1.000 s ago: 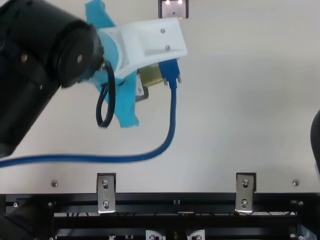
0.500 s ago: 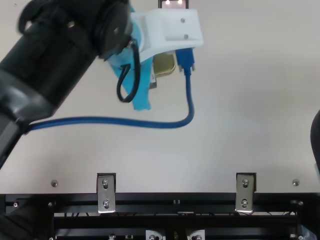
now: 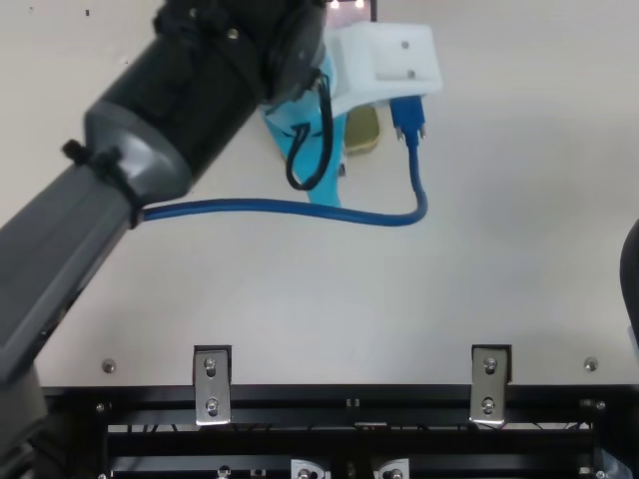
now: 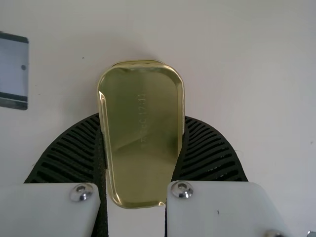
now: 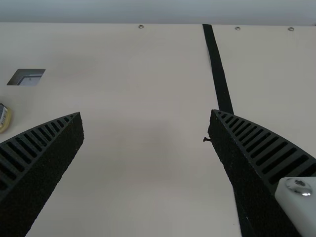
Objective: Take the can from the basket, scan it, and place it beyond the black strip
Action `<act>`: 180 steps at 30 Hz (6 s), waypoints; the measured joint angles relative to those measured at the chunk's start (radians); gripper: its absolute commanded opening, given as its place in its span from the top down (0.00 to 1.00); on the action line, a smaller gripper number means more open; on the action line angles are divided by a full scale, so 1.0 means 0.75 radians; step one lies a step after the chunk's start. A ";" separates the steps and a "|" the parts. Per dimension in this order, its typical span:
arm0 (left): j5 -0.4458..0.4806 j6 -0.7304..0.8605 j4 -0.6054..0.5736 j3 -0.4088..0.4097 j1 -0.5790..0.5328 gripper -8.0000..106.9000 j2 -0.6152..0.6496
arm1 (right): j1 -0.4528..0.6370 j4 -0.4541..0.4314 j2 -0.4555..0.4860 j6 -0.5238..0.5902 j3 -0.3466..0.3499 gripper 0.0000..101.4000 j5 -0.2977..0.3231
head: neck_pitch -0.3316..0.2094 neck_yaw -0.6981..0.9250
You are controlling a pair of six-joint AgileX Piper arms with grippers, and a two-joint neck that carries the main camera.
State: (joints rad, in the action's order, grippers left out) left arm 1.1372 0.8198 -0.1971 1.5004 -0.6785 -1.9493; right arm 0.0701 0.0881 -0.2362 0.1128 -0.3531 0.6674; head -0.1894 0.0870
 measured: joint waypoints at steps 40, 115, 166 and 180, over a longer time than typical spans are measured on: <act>-0.318 -0.562 0.006 -0.435 0.399 0.15 0.869 | -0.030 -0.117 -0.459 0.021 -0.348 0.00 -0.238 | 0.000 0.000; -0.685 -0.920 0.312 -1.603 1.025 0.15 1.908 | 0.282 1.089 -1.856 1.762 -0.737 0.00 0.434 | 0.000 0.000; -0.685 -0.920 0.312 -1.603 1.025 0.15 1.908 | 0.092 1.341 -2.122 2.064 -0.757 0.00 0.600 | 0.000 0.000; -0.685 -0.920 0.312 -1.603 1.025 0.15 1.908 | -0.002 1.212 -2.036 1.934 -0.858 0.00 0.609 | 0.000 0.000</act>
State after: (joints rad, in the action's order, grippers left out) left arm 0.6235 0.1297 0.0367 0.2981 0.0899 -0.5183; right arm 0.0684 0.9974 -1.7633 1.5637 -0.9967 1.1244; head -0.1894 0.0870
